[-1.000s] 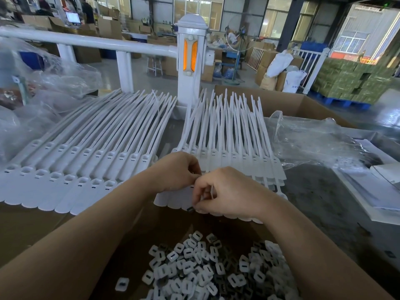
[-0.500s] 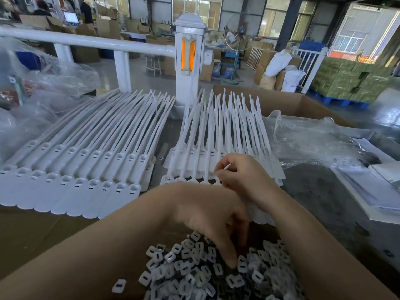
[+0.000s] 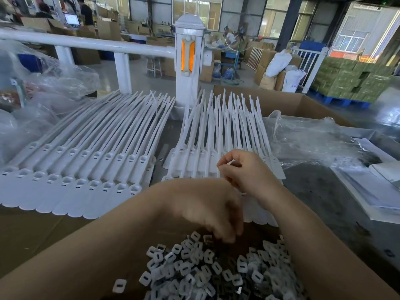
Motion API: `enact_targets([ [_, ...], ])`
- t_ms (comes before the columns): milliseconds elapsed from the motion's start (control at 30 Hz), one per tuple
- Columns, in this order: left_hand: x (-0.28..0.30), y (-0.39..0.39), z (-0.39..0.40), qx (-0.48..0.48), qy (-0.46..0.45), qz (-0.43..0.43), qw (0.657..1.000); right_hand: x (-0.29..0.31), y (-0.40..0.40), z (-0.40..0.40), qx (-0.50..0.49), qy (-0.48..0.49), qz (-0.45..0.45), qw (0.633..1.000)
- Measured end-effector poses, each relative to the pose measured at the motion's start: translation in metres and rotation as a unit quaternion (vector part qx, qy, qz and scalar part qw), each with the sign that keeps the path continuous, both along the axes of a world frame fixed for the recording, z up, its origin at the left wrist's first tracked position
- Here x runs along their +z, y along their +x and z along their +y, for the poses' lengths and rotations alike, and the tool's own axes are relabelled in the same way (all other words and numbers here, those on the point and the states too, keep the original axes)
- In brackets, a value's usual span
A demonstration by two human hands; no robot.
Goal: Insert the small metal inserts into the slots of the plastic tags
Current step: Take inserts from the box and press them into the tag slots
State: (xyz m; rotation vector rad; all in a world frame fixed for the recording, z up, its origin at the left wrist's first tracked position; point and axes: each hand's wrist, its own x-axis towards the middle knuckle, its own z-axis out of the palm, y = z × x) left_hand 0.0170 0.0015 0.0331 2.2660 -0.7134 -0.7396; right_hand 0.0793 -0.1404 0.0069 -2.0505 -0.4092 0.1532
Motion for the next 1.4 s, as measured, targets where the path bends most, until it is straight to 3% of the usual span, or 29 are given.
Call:
enact_targets([
  [100, 0.0, 0.012, 0.017, 0.185, -0.146, 0.054, 0.97, 0.003, 0.001, -0.003, -0.002, 0.021, 0.017, 1.0],
  [233, -0.008, 0.021, 0.035, 0.362, -0.281, 0.158, 0.875, 0.008, 0.0, -0.007, 0.04, 0.048, 0.032, 0.998],
  [333, -0.01, 0.023, 0.038, 0.4, -0.341, 0.202, 0.827, 0.007, -0.002, -0.007, 0.095, 0.023, -0.003, 0.995],
  [533, -0.013, 0.026, 0.039, 0.413, -0.377, 0.243, 0.792, 0.003, -0.001, -0.003, 0.103, 0.015, -0.041, 0.994],
  [733, -0.014, 0.026, 0.042, 0.393, -0.383, 0.264, 0.793, 0.002, 0.0, -0.003, 0.083, 0.007, -0.094, 0.992],
  [867, -0.012, 0.026, 0.041, 0.381, -0.385, 0.265, 0.798, 0.002, 0.0, -0.006, 0.061, 0.011, -0.057, 0.996],
  [1100, -0.014, 0.027, 0.042, 0.371, -0.358, 0.173, 0.839, 0.001, 0.001, -0.006, 0.07, 0.029, 0.012, 0.997],
  [1400, -0.016, 0.026, 0.046, 0.346, -0.259, 0.143, 0.89, 0.001, 0.0, -0.006, 0.129, -0.036, 0.053, 0.99],
])
